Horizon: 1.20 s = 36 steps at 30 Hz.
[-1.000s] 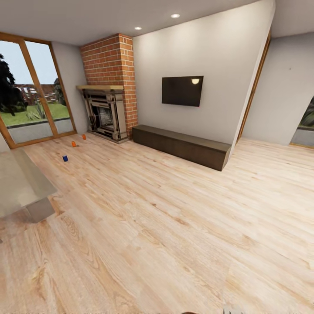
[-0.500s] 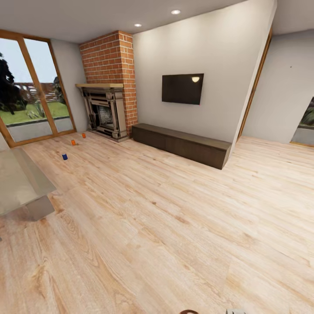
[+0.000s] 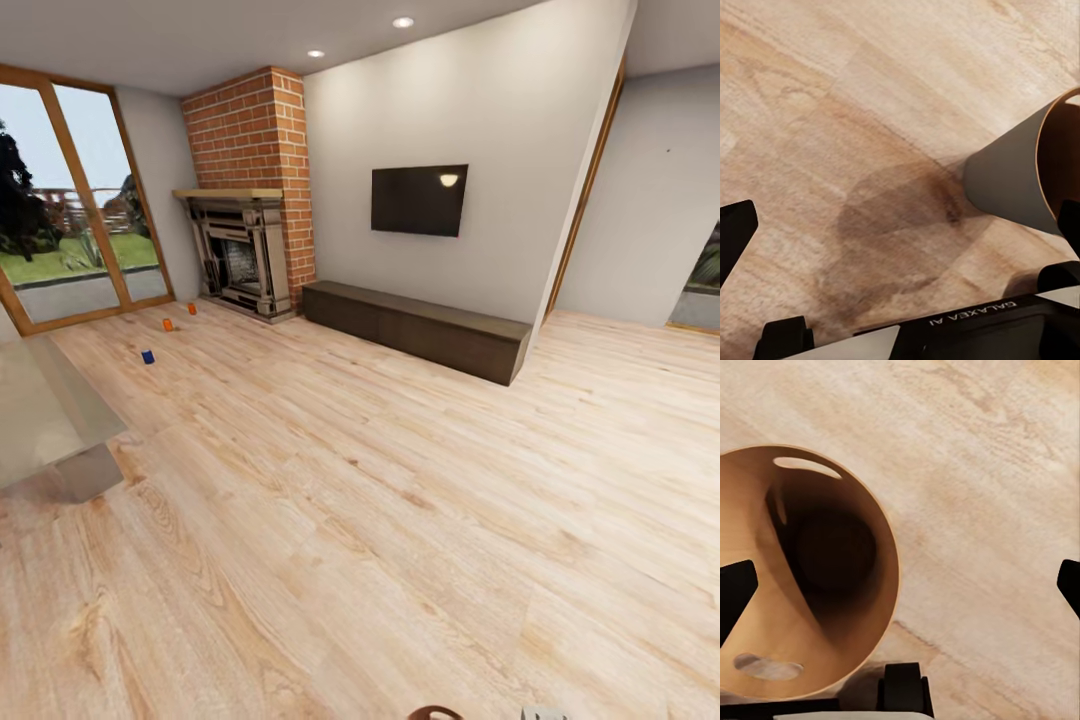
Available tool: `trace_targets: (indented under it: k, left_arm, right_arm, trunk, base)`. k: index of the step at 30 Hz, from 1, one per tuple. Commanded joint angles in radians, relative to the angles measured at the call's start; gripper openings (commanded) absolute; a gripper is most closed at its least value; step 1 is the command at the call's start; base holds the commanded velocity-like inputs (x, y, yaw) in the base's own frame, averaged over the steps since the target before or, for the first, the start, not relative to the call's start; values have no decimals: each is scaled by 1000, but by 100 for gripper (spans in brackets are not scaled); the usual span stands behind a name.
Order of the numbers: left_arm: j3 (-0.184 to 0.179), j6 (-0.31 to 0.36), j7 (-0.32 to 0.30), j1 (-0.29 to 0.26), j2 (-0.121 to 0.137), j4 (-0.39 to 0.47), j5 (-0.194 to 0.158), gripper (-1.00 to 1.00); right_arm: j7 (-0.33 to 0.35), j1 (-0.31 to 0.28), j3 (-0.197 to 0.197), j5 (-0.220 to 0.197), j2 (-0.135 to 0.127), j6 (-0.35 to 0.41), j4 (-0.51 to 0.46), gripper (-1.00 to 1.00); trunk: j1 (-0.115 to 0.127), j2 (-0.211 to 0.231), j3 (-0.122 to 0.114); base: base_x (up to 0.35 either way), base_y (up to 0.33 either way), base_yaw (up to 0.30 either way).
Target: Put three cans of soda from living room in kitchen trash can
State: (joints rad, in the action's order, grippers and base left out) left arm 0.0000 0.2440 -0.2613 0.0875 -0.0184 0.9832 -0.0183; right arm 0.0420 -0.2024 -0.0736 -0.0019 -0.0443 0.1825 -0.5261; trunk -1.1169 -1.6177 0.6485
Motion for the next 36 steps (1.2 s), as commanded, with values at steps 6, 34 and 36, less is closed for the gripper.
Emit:
trace_targets:
  k: [6,34,36]
  left_arm:
    - [0,0,0,0,0,0,0,100]
    - [-1,1,-1,1,0,9,-1,100]
    - [-1,1,-1,1,0,9,0,100]
  right_arm:
    - [0,0,0,0,0,0,0,100]
    - [14,0,2,0,1,-9,0,100]
    - [14,0,2,0,1,-8,0,100]
  trunk:
    - [-15,-28,13]
    - [-46,-84,38]
    - [-54,-98,44]
  base:
    - [0,0,0]
    - [0,0,-18]
    - [0,0,0]
